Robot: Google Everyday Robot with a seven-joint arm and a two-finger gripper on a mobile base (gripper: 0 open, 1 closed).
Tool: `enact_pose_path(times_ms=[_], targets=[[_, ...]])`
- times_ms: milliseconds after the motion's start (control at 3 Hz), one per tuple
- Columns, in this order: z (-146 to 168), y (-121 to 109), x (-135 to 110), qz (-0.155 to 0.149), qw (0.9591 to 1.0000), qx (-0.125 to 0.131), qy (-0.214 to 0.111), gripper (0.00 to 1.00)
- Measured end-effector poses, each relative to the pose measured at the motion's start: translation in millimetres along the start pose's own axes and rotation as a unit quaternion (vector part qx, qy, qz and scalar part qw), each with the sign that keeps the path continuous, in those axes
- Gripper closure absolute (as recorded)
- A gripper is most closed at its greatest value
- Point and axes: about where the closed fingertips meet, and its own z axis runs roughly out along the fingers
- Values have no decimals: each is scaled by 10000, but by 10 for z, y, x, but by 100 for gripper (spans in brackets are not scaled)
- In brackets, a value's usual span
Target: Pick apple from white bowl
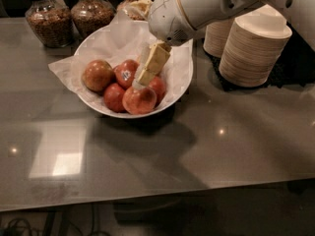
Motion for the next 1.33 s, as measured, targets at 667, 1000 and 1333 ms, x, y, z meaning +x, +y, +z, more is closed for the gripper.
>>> enact_pose_path(times_ms=[667,1000,1333], targets=[[223,-59,-118,-32,9995,-64,-324,0],[498,-90,-283,-118,9973,-345,-630,0],[738,-42,-510,-226,9926,-823,-869,16]])
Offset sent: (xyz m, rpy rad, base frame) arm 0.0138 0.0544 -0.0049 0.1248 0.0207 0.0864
